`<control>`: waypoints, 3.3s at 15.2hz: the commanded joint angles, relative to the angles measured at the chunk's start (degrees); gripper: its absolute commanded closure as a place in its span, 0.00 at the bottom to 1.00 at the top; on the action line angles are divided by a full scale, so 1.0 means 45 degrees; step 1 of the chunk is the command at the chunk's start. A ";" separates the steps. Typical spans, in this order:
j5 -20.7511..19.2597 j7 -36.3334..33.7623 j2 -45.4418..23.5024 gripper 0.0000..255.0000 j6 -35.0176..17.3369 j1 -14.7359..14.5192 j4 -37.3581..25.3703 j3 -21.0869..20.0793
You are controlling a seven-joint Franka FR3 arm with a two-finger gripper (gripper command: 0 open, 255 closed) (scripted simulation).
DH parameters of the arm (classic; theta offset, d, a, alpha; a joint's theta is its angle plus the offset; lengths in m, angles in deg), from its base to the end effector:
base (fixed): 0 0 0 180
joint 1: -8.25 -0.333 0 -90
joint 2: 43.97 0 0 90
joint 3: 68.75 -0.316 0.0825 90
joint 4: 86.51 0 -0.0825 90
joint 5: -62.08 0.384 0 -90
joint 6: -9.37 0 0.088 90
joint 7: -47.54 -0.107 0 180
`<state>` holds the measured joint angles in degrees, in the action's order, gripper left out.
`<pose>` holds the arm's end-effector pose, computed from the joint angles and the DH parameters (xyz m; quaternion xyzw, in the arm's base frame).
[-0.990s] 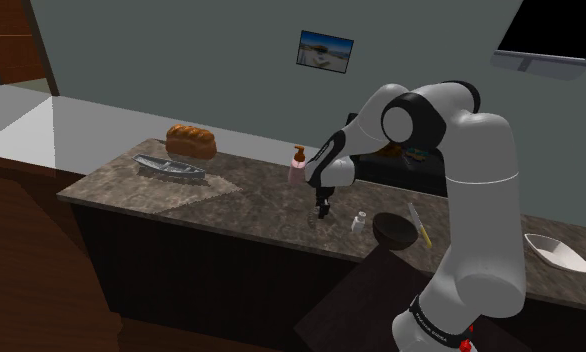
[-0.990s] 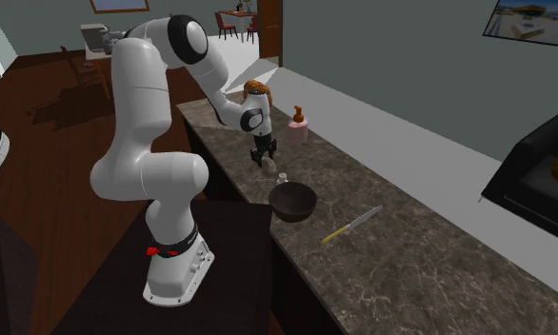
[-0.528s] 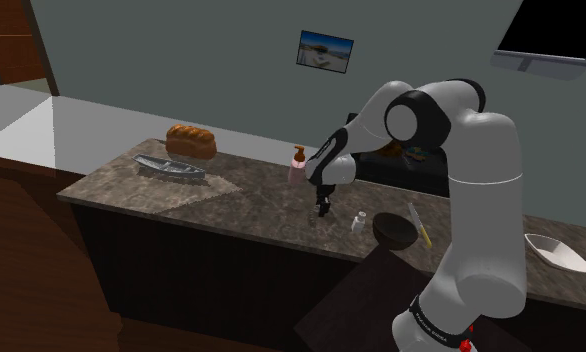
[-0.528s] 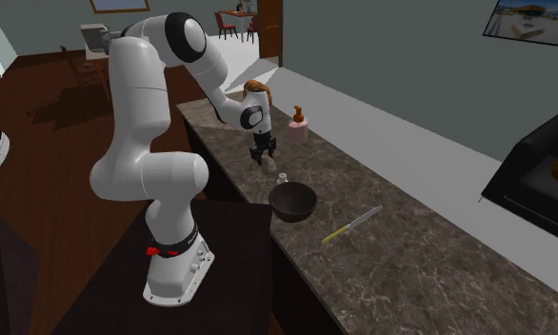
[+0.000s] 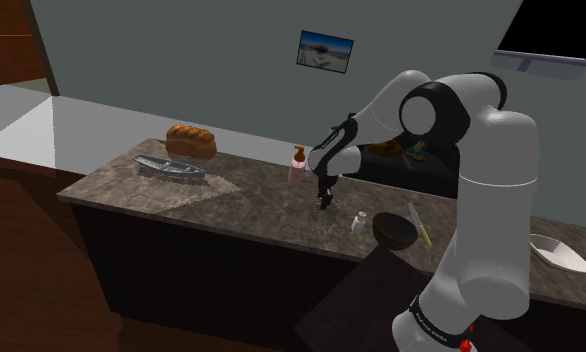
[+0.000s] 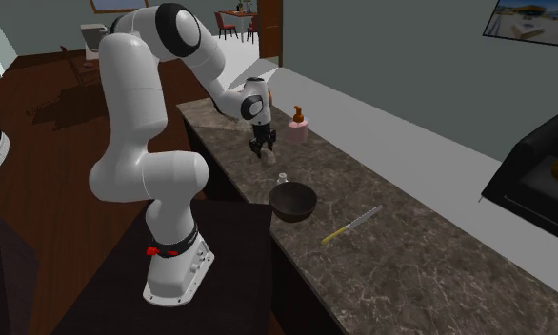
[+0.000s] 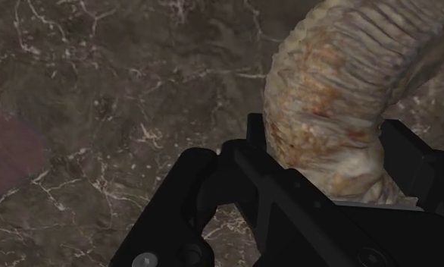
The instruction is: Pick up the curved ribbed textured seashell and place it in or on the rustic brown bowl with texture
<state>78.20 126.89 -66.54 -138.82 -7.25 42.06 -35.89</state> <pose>0.5174 -0.1721 0.2199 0.9040 0.4262 -0.0113 0.0317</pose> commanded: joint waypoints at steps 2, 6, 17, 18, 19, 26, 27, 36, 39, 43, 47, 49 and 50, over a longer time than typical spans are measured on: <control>-0.0462 -0.0268 0.0514 1.00 0.0404 -0.0257 0.0051 0.0360; -0.1053 -0.0649 0.1131 1.00 0.0946 -0.0565 0.0035 0.0754; -0.2638 -0.1669 0.2769 1.00 0.2559 -0.1187 -0.0268 0.1516; -0.2770 -0.1754 0.2910 1.00 0.2714 -0.1226 -0.0314 0.1559; -0.2899 -0.1837 0.3050 1.00 0.2871 -0.1263 -0.0363 0.1598; -0.4700 -0.2121 0.5084 1.00 0.3097 -0.1082 0.0929 0.2287; -0.5091 -0.2142 0.5498 1.00 0.3077 -0.0956 0.1253 0.2410; -0.8364 -0.1824 0.8955 1.00 0.3517 0.1122 0.3470 0.3086; -0.9213 -0.1399 0.9925 1.00 0.3828 0.2001 0.3937 0.3284; -1.0166 -0.0605 1.1048 1.00 0.4297 0.3161 0.4347 0.3635; -1.0466 -0.0269 1.1097 1.00 0.4012 0.3448 0.4594 0.4009; -1.0469 -0.0243 1.0792 1.00 0.3553 0.3338 0.4749 0.4253; -1.0462 -0.0225 1.0630 1.00 0.3319 0.3275 0.4822 0.4380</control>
<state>31.17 125.81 -18.07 -122.81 7.69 63.37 -16.72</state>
